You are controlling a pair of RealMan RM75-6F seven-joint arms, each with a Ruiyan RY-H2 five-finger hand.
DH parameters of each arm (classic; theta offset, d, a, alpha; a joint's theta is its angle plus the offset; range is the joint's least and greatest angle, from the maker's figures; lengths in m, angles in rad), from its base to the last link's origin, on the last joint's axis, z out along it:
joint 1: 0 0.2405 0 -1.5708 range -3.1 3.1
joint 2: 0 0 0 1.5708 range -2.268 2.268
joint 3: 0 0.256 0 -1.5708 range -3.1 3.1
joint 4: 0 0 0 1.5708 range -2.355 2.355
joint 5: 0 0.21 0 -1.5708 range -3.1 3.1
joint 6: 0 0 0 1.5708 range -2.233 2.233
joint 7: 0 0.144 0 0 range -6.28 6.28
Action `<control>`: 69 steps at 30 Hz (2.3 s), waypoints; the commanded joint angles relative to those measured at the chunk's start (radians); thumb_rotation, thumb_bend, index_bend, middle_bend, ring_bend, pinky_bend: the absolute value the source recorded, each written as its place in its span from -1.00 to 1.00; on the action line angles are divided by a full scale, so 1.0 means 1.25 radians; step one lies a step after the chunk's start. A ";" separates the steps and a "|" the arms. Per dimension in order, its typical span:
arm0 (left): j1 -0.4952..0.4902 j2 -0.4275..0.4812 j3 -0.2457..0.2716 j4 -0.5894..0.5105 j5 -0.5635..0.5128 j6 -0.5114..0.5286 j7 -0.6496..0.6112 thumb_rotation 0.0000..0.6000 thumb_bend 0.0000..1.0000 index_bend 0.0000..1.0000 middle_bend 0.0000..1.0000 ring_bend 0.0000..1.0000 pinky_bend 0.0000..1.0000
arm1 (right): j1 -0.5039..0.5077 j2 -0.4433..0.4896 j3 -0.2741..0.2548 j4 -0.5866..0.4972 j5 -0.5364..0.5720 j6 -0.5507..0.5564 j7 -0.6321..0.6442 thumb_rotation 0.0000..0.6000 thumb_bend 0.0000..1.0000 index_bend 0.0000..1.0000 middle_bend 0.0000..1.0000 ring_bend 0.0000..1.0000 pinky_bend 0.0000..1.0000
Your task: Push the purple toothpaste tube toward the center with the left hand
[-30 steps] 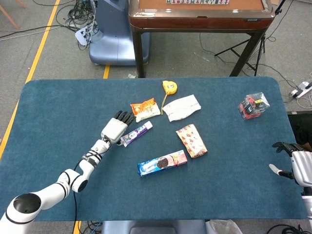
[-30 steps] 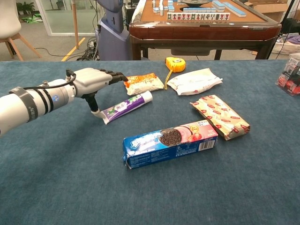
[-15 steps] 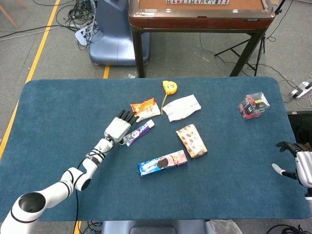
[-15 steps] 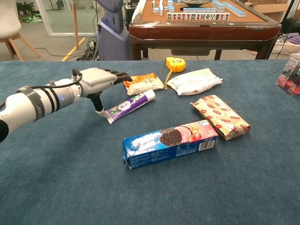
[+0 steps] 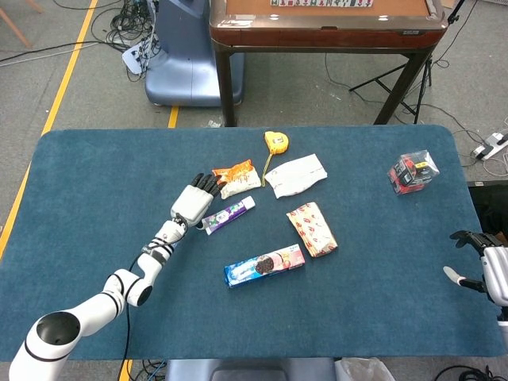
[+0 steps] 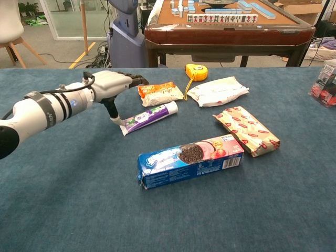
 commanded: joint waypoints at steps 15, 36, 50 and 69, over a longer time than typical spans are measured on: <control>0.062 0.107 -0.002 -0.167 -0.015 0.103 0.103 1.00 -0.94 -1.00 -1.00 -1.00 -0.93 | -0.002 0.002 -0.005 -0.004 -0.014 0.006 -0.001 1.00 -0.74 -0.23 -0.09 -0.25 0.12; 0.350 0.475 0.097 -0.778 -0.056 0.408 0.403 1.00 -0.94 -1.00 -1.00 -1.00 -0.90 | -0.001 -0.002 -0.012 -0.021 -0.034 0.014 -0.028 1.00 -0.74 -0.23 -0.09 -0.25 0.12; 0.480 0.548 0.154 -0.889 -0.023 0.531 0.429 1.00 -0.94 -1.00 -1.00 -1.00 -0.88 | 0.007 -0.013 -0.015 -0.024 -0.030 -0.003 -0.058 1.00 -0.74 -0.23 -0.09 -0.25 0.12; 0.654 0.588 0.213 -0.887 0.046 0.652 0.304 1.00 -0.94 -1.00 -1.00 -1.00 -0.86 | 0.021 -0.036 -0.016 -0.023 -0.017 -0.027 -0.113 1.00 -0.74 -0.23 -0.11 -0.25 0.12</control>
